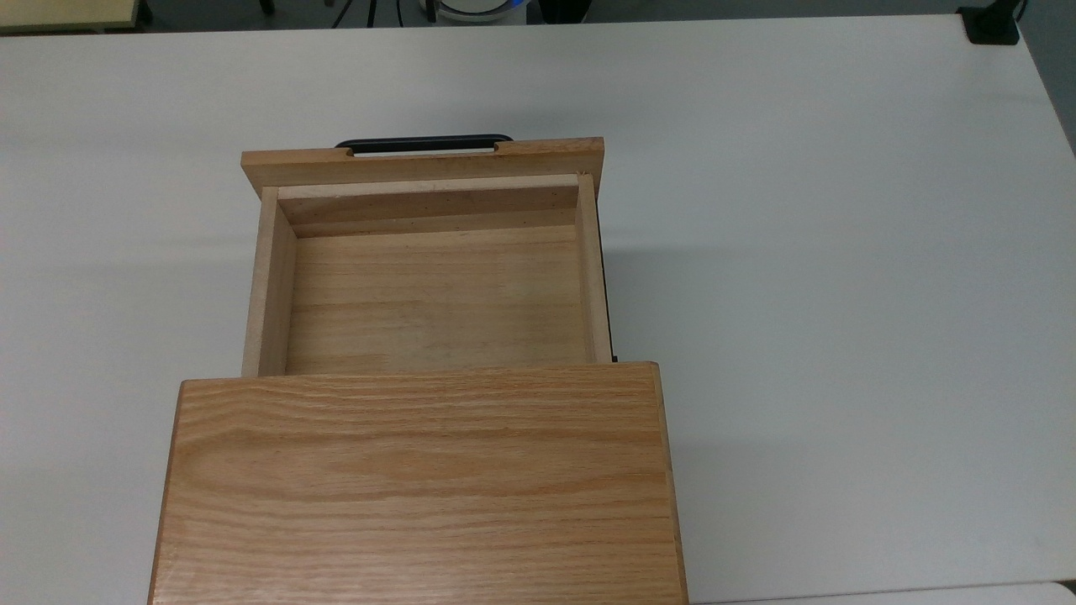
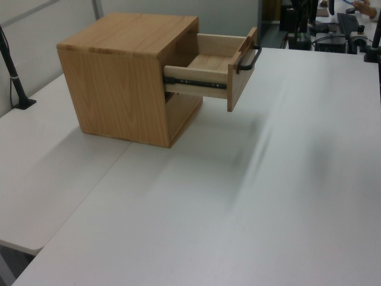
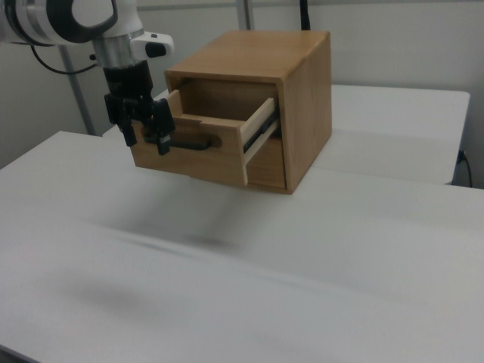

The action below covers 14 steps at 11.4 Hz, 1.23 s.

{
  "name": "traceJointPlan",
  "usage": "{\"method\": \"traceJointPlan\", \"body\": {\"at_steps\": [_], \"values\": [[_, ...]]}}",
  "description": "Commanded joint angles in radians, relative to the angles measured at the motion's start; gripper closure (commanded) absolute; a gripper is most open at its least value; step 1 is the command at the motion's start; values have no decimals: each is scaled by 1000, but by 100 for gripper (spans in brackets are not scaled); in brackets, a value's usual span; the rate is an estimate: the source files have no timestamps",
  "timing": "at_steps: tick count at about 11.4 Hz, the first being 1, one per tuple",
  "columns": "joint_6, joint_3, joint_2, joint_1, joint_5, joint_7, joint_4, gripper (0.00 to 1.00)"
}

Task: Close the drawer by sliding it
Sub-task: 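Move the gripper toward the open drawer's black handle and lower it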

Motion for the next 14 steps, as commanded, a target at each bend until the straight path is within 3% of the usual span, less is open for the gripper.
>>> {"method": "traceJointPlan", "body": {"at_steps": [1, 5, 7, 9, 12, 13, 14], "values": [[-7, -1, -3, -19, -18, -22, -6, 0], [19, -4, -3, -30, 10, -3, -5, 0], [97, -4, 0, -53, 37, 120, -8, 0], [221, -5, 14, -71, 103, 372, -16, 0], [344, -2, 56, -62, 110, 687, -37, 0], [355, 8, 68, -56, 97, 670, -45, 0], [353, 8, 74, -43, 99, 569, -43, 0]]}}
